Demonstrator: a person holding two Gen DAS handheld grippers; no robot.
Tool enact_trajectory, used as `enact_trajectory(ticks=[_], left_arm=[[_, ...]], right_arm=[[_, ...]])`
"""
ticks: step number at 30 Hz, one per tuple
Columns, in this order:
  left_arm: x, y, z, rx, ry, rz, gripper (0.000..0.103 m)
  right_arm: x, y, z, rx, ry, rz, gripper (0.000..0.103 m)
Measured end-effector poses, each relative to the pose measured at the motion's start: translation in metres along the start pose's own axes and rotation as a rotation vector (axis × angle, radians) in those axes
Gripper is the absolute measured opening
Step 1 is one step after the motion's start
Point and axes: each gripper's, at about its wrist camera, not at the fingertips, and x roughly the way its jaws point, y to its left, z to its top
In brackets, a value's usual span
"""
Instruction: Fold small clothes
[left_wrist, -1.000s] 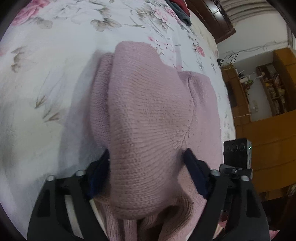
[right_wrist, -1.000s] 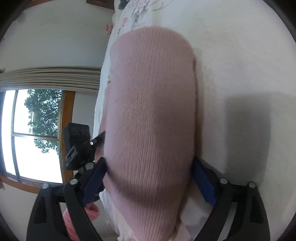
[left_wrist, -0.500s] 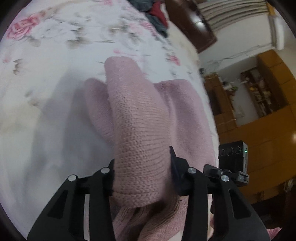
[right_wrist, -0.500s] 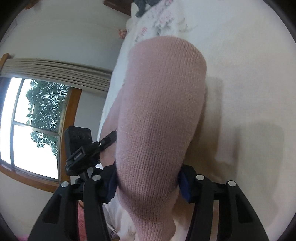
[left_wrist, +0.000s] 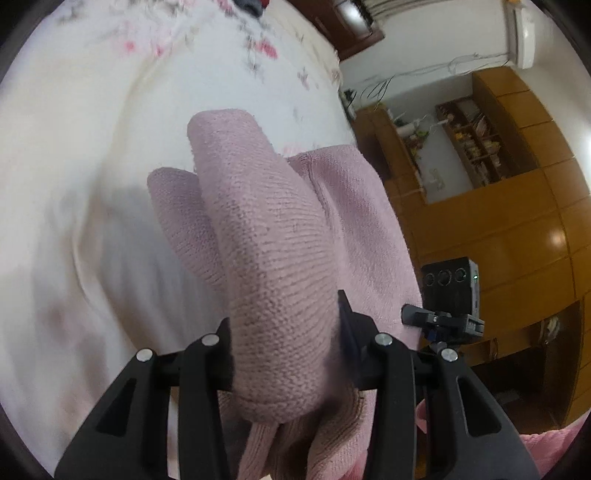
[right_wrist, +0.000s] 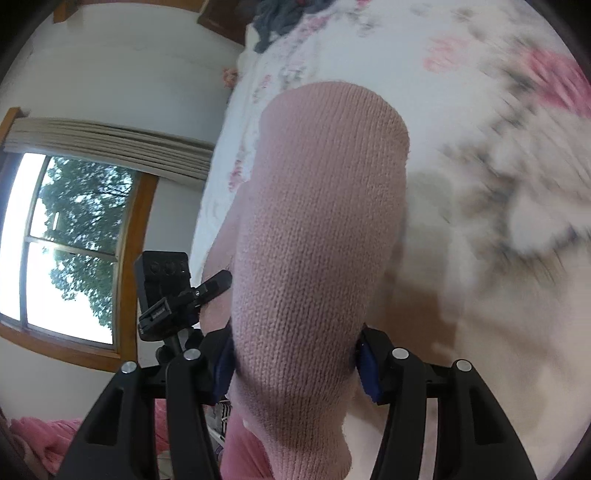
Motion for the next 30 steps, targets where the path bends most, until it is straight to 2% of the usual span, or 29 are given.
enact_trajectory(ticks=[4,6,9,12,15,18,22,27,30], left_arm=[[0.026,0.02,-0.029,-0.054,0.036,0.053,0.039],[0.032,0.03,-0.034,-0.054,0.032,0.08,0.039],[0.035,0.043,-0.033,-0.062,0.03,0.081,0.04],[0.043,0.046,-0.033,-0.009,0.051,0.142,0.044],[0.046,0.05,-0.025,-0.015,0.056,0.167,0.053],[0.046,0.04,-0.022,-0.001,0.059,0.212,0.057],[0.029,0.019,-0.024,0.033,0.062,0.307,0.059],[0.002,-0.01,-0.044,0.091,0.052,0.356,0.059],[-0.003,-0.031,-0.069,0.134,0.063,0.36,0.06]], right_arm=[[0.008,-0.03,-0.02,0.05,0.02,-0.04,0.056],[0.018,-0.043,-0.024,0.068,0.02,-0.063,0.056],[0.026,-0.05,-0.034,0.052,0.001,-0.076,0.058],[0.028,-0.048,-0.035,0.02,-0.016,-0.125,0.062],[0.035,-0.045,-0.037,0.019,-0.023,-0.153,0.068],[0.039,-0.038,-0.038,0.031,-0.024,-0.181,0.071],[0.02,-0.029,-0.057,0.018,-0.034,-0.239,0.072],[0.0,-0.02,-0.084,-0.014,-0.031,-0.282,0.073],[-0.011,-0.017,-0.104,-0.015,-0.04,-0.307,0.073]])
